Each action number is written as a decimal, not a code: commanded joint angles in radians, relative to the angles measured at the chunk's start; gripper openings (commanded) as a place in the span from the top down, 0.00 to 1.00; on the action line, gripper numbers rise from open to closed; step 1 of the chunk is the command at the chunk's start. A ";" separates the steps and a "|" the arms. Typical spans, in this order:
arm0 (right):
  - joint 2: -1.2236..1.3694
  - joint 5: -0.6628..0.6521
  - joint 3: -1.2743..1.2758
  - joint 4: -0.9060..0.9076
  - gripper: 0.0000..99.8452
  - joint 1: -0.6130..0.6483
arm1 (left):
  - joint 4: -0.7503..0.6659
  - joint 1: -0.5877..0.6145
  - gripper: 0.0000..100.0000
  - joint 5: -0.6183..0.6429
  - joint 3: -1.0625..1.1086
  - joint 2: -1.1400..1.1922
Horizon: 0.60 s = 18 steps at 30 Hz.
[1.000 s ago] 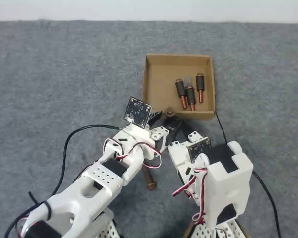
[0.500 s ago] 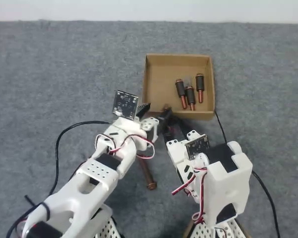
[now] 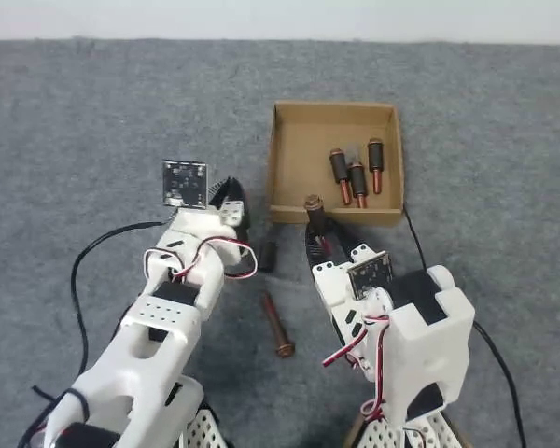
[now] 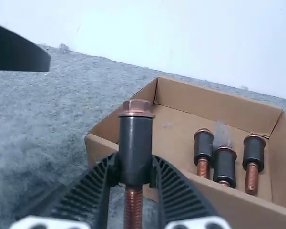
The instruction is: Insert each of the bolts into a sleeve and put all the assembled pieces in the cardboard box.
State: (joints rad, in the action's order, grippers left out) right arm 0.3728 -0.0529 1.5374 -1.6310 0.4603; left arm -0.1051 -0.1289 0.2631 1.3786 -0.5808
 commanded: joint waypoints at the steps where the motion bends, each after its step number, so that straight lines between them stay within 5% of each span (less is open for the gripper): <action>1: -0.067 0.003 -0.028 0.001 0.99 -0.015 | 0.005 0.044 0.99 -0.005 0.016 -0.014; 10: -0.068 0.002 -0.035 0.001 0.99 -0.047 | 0.006 0.233 0.99 -0.009 0.082 -0.044; 16: -0.077 0.002 -0.031 -0.007 0.99 -0.079 | 0.006 0.245 0.99 -0.017 0.289 -0.302; 18: -0.082 0.002 -0.031 -0.013 0.99 -0.105 | 0.106 0.245 0.99 -0.041 0.289 -0.396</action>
State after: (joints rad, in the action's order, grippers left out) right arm 0.3728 -0.0529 1.5374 -1.6310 0.3974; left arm -0.0944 0.1135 0.2585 1.6701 -0.8201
